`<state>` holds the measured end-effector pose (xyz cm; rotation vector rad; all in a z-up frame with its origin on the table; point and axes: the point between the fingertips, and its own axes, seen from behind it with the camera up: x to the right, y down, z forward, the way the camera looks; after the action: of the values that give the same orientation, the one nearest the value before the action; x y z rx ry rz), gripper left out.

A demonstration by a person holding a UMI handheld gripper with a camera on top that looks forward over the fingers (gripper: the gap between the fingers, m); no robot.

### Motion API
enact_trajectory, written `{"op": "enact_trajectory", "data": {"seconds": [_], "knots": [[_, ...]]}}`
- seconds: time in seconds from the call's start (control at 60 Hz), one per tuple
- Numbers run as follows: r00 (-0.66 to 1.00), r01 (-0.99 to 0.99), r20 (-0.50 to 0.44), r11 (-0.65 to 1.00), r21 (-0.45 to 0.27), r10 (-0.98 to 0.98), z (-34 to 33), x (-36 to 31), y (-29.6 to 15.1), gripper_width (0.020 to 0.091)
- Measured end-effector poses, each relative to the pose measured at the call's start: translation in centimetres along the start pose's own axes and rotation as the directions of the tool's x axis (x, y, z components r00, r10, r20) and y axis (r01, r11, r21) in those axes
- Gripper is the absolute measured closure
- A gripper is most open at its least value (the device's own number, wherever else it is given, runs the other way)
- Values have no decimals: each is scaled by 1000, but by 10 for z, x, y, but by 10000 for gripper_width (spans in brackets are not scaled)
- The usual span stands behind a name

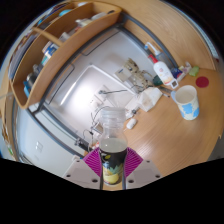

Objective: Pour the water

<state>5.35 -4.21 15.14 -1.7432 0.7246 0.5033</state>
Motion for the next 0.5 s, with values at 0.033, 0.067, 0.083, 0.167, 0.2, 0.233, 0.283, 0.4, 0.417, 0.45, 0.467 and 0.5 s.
{"op": "enact_trajectory", "data": {"seconds": [0.033,0.067,0.083,0.167,0.2,0.233,0.283,0.4,0.417,0.45,0.467,0.5], "knots": [[997,-81,11,997,-16,81,0,8,-10,858],[988,-152,15,988,-32,152,-1,16,-22,858],[983,-182,13,983,-34,183,-2,22,-30,858],[935,-352,16,935,-53,353,0,42,-62,858],[908,-415,30,908,-60,417,2,47,-74,854],[875,-479,40,876,-62,482,3,54,-84,855],[813,-577,37,812,-83,581,4,60,-93,857],[658,-744,19,653,-142,753,11,74,-102,851],[635,-762,15,630,-150,772,12,75,-103,851],[598,-791,9,592,-158,801,12,78,-104,851],[580,-804,6,573,-157,815,13,80,-106,849],[539,-832,1,532,-156,842,14,82,-108,852]]}}
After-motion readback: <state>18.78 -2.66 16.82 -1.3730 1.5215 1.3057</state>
